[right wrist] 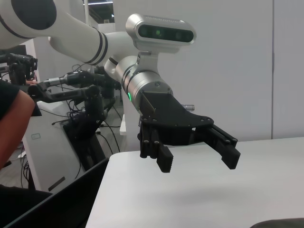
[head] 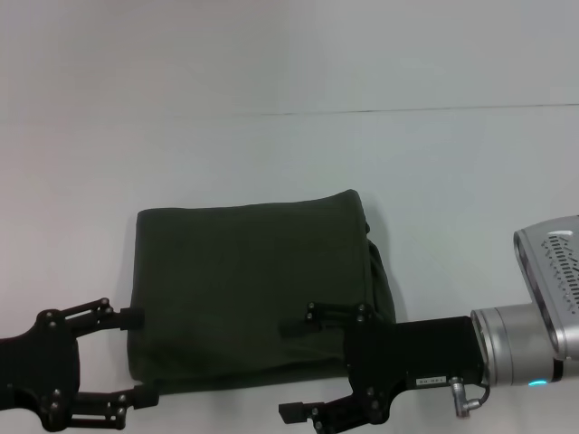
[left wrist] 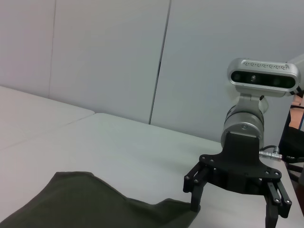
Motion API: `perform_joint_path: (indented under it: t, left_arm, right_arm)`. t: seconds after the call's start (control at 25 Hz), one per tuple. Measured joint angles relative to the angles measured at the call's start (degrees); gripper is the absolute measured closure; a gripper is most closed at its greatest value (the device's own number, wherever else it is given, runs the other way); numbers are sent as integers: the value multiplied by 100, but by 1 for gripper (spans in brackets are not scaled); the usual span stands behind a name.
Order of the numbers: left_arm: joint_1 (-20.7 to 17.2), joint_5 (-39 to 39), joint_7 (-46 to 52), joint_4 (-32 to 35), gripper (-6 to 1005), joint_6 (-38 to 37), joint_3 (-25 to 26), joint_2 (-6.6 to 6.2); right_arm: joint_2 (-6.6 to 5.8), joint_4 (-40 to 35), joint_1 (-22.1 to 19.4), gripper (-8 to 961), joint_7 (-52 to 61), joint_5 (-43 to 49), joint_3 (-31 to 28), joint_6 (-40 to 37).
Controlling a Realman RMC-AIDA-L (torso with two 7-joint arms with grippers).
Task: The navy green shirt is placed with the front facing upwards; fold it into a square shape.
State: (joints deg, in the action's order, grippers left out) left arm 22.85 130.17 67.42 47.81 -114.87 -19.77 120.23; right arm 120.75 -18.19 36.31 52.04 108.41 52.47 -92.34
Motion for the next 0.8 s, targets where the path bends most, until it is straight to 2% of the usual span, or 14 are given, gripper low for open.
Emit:
perform_joint_path:
  t: [0.8]
  left_arm:
    - [-15, 0, -1, 0, 65, 39, 0, 17]
  right_arm:
    - [0, 53, 2, 15, -1, -12, 0, 11]
